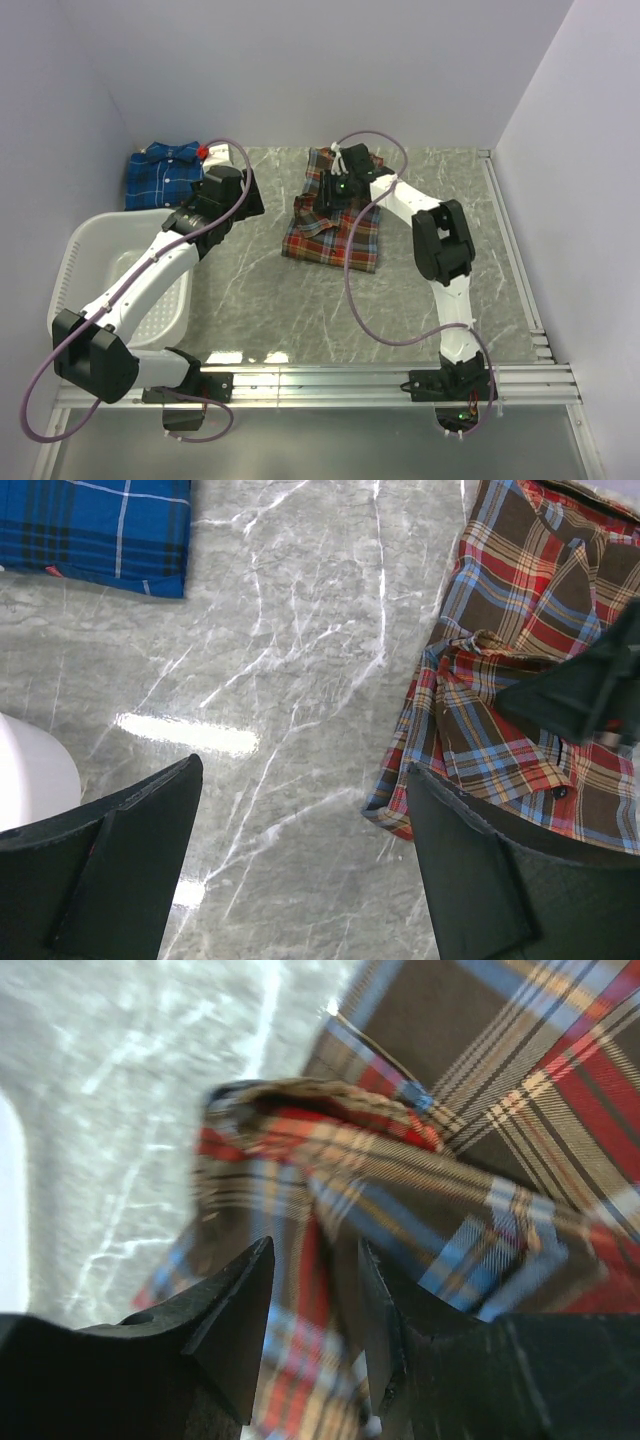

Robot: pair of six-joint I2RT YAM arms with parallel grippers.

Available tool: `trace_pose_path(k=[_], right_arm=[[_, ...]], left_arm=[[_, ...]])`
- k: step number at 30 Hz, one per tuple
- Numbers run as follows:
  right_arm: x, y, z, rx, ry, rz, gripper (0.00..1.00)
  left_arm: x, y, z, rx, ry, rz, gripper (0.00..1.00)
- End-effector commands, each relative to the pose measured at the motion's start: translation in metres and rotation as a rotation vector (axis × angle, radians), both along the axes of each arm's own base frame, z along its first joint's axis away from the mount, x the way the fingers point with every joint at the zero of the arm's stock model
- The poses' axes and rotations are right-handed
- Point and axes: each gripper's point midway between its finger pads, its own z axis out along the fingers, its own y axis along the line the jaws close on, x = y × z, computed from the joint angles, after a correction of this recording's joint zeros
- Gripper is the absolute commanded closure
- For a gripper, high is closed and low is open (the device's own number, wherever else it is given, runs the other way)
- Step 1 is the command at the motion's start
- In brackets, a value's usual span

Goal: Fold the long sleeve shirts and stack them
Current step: Fold the shirt

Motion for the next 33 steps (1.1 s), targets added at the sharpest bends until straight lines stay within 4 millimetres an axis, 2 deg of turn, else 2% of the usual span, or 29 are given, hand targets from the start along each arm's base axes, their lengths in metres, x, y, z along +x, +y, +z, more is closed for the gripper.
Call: trace_pose_path(k=[1,2,4,5,7,8,9,11,12,13,14,16,17,18,19,20,21,22,23,24,25,26,28,30,31,33], right_arm=[[0.021,0.008,0.014,0.030,-0.062,0.032,0.54],[0.024,0.007,0.003,0.022,-0.049,0.029,0.54],[0.038,0.007,0.009,0.034,-0.077,0.020,0.54],[0.043,0.007,0.000,0.027,-0.073,0.015,0.54],[0.060,0.003,0.010,0.034,-0.112,0.003,0.54],[0.066,0.000,0.002,0.024,-0.111,-0.006,0.54],[0.076,-0.002,0.012,0.029,-0.144,-0.013,0.54],[0.087,-0.007,0.010,0.021,-0.160,-0.029,0.54],[0.095,-0.008,0.019,0.013,-0.198,-0.034,0.54],[0.098,-0.010,0.022,0.006,-0.209,-0.035,0.54],[0.101,-0.010,0.033,0.006,-0.235,-0.036,0.53],[0.099,-0.010,0.044,-0.002,-0.258,-0.022,0.53],[0.096,-0.010,0.067,0.008,-0.297,-0.018,0.53],[0.086,-0.007,0.065,-0.006,-0.302,0.002,0.53],[0.081,-0.009,0.092,-0.011,-0.354,-0.003,0.53],[0.073,-0.007,0.096,-0.027,-0.368,0.009,0.53],[0.058,-0.002,0.089,-0.061,-0.356,0.038,0.53],[0.048,-0.001,0.109,-0.072,-0.391,0.043,0.53],[0.036,-0.001,0.101,-0.093,-0.375,0.057,0.53],[0.021,0.008,0.100,-0.114,-0.379,0.096,0.53],[0.012,0.008,0.113,-0.121,-0.405,0.103,0.53],[0.002,0.006,0.102,-0.157,-0.388,0.107,0.53],[-0.019,0.015,0.104,-0.195,-0.407,0.152,0.53],[-0.033,0.019,0.092,-0.236,-0.396,0.171,0.53],[-0.045,0.029,0.088,-0.247,-0.390,0.196,0.53],[-0.053,0.030,0.076,-0.298,-0.386,0.217,0.53]], left_arm=[[0.004,0.003,0.015,-0.012,-0.056,0.013,0.12],[0.004,0.004,0.014,-0.008,-0.054,0.018,0.12],[0.005,0.005,0.011,-0.001,-0.046,0.020,0.12],[0.006,0.006,0.010,0.005,-0.043,0.024,0.12],[0.007,0.007,0.006,0.014,-0.035,0.030,0.12],[0.007,0.008,0.003,0.023,-0.028,0.036,0.12],[0.008,0.009,0.004,0.026,-0.029,0.038,0.12],[0.009,0.009,0.000,0.035,-0.020,0.042,0.12],[0.009,0.010,0.000,0.037,-0.020,0.044,0.12],[0.009,0.010,-0.001,0.039,-0.018,0.044,0.12],[0.010,0.010,-0.002,0.043,-0.016,0.045,0.12],[0.010,0.010,-0.002,0.045,-0.015,0.047,0.12],[0.010,0.010,-0.003,0.045,-0.012,0.047,0.12],[0.010,0.010,-0.003,0.045,-0.013,0.049,0.12],[0.010,0.011,-0.002,0.044,-0.014,0.051,0.12],[0.010,0.011,-0.001,0.041,-0.019,0.055,0.12],[0.009,0.012,-0.002,0.042,-0.017,0.058,0.12],[0.009,0.012,0.000,0.037,-0.021,0.063,0.12],[0.009,0.013,0.000,0.035,-0.021,0.065,0.12],[0.008,0.014,0.001,0.033,-0.022,0.071,0.12],[0.008,0.014,0.000,0.034,-0.021,0.075,0.12],[0.007,0.017,0.000,0.040,-0.019,0.090,0.11],[0.008,0.020,0.002,0.042,-0.022,0.106,0.11],[0.007,0.023,0.003,0.048,-0.022,0.122,0.11],[0.007,0.024,0.003,0.045,-0.023,0.125,0.11],[0.007,0.025,0.004,0.038,-0.026,0.130,0.11]])
